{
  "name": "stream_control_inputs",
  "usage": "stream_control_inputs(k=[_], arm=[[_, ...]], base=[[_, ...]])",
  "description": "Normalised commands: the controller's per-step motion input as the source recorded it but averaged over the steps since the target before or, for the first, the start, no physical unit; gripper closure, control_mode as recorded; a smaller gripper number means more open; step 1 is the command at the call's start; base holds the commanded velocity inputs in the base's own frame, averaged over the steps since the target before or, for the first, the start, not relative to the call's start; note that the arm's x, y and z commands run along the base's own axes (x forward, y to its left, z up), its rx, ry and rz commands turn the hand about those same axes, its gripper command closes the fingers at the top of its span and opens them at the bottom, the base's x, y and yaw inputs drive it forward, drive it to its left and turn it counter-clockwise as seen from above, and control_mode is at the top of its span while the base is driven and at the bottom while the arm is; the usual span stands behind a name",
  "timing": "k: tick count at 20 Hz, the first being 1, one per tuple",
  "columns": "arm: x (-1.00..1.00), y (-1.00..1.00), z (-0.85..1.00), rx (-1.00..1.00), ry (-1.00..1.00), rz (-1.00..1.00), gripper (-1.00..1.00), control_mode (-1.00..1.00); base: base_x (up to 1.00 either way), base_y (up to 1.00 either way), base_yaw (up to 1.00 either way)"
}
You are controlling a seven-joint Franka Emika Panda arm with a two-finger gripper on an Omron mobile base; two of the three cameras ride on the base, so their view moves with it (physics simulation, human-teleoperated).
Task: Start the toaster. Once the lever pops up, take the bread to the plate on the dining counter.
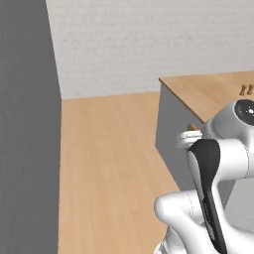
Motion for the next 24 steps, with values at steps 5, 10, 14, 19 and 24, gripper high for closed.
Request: stream_control_inputs(k=[5, 10, 14, 19, 24], arm=[[0.00, 0.00, 0.00, 0.00, 0.00, 0.00, 1.00, 1.00], [0.00, 0.00, 0.00, 0.00, 0.00, 0.00, 1.00, 1.00], [0.00, 0.00, 0.00, 0.00, 0.00, 0.00, 1.00, 1.00], [0.00, 0.00, 0.00, 0.00, 0.00, 0.00, 1.00, 1.00], [0.00, 0.00, 0.00, 0.00, 0.00, 0.00, 1.00, 1.00]], base=[[1.00, 0.29, 0.00], [1.00, 0.00, 0.00], [1.00, 0.07, 0.00], [1.00, 0.11, 0.00], [1.00, 0.11, 0.00]])
